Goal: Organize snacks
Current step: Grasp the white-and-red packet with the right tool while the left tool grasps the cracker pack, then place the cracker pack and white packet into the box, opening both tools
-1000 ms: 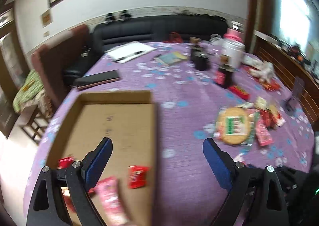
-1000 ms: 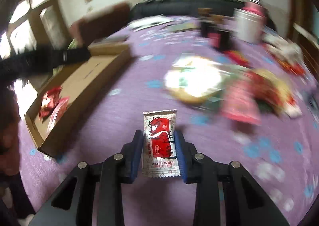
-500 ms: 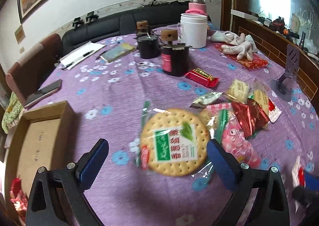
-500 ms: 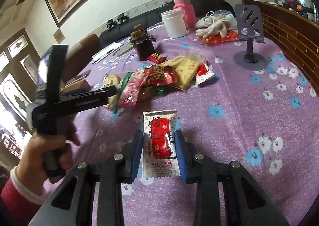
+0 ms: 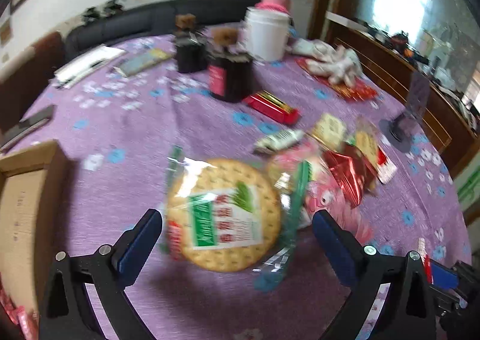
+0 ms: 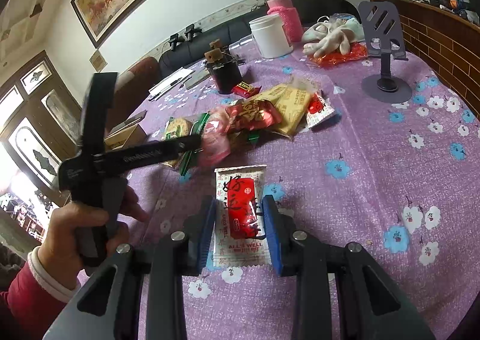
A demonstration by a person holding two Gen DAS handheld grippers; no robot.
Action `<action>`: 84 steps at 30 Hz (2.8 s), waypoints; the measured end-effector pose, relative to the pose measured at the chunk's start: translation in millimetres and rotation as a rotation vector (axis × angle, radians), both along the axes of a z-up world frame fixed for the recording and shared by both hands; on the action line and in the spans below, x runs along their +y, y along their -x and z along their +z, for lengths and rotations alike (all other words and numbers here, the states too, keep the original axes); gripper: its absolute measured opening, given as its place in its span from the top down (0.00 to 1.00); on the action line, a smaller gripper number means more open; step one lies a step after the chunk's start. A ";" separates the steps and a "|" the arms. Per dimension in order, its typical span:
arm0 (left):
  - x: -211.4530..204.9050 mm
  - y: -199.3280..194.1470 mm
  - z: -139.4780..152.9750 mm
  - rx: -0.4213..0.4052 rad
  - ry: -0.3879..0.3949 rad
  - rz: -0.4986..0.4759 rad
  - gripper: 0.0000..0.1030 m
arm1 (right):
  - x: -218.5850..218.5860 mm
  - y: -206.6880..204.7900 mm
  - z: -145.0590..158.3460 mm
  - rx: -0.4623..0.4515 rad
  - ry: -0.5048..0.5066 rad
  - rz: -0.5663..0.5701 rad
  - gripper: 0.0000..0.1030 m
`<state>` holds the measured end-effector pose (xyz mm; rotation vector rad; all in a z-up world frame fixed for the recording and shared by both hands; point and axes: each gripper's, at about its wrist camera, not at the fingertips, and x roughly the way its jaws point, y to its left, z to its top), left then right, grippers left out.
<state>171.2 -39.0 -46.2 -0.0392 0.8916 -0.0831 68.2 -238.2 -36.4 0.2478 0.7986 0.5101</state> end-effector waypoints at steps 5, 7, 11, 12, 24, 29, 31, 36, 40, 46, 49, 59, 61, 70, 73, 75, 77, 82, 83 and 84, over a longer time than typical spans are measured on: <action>-3.9 -2.9 -5.0 -0.004 -0.030 0.000 0.01 | -2.7 -2.0 -1.7 0.004 -0.002 -0.008 0.70; 1.5 -3.2 -5.3 -0.006 -0.006 0.009 0.05 | -3.1 -2.2 -2.4 0.006 0.002 -0.010 0.70; 8.3 3.4 -2.1 -0.030 0.008 0.017 0.22 | 0.2 -1.8 -2.3 0.010 0.000 -0.003 0.70; 9.5 6.2 -0.5 -0.034 0.013 0.015 0.22 | 1.7 -1.2 -1.4 0.007 0.003 -0.001 0.70; 45.8 73.6 42.0 -0.136 -0.026 0.137 0.22 | 37.5 8.5 12.9 -0.020 -0.003 0.075 0.70; 76.8 113.7 64.4 -0.200 -0.024 0.212 0.22 | 66.3 12.5 20.5 -0.038 -0.004 0.135 0.70; 89.5 128.7 73.1 -0.226 -0.027 0.239 0.22 | 81.4 13.5 23.6 -0.043 -0.003 0.166 0.70; 123.1 159.4 87.8 -0.270 -0.023 0.307 0.22 | 119.4 15.5 33.3 -0.060 -0.004 0.242 0.70; 156.2 181.4 95.1 -0.296 -0.030 0.381 0.22 | 157.1 18.3 43.7 -0.082 0.002 0.316 0.70; 195.9 203.3 95.5 -0.305 -0.029 0.465 0.22 | 206.5 23.2 51.9 -0.091 0.014 0.398 0.70; 212.8 211.6 92.5 -0.304 -0.025 0.501 0.22 | 229.9 25.8 53.5 -0.091 0.024 0.437 0.69; 241.2 225.4 85.1 -0.304 0.006 0.555 0.22 | 272.4 28.5 58.6 -0.097 0.045 0.503 0.69; 243.3 225.4 83.3 -0.299 0.010 0.557 0.22 | 277.0 28.2 59.2 -0.098 0.048 0.508 0.69; 244.1 215.5 72.5 -0.272 0.010 0.543 0.22 | 287.4 23.2 58.7 -0.095 0.030 0.505 0.69; 243.6 210.0 67.3 -0.259 0.014 0.534 0.22 | 289.8 20.6 56.6 -0.094 0.036 0.503 0.69; 244.3 204.1 62.9 -0.242 0.013 0.526 0.22 | 291.5 16.5 54.2 -0.091 0.036 0.500 0.69; 245.2 196.1 59.8 -0.223 0.007 0.522 0.22 | 294.0 10.0 51.0 -0.086 0.038 0.495 0.69; 253.4 168.9 57.1 -0.166 -0.010 0.517 0.22 | 310.2 -9.8 45.9 -0.075 0.038 0.498 0.69; 257.1 160.6 56.7 -0.151 -0.012 0.518 0.22 | 314.6 -14.8 44.4 -0.071 0.041 0.498 0.69; 261.0 152.0 56.3 -0.135 -0.016 0.519 0.22 | 320.4 -21.5 42.0 -0.064 0.044 0.500 0.69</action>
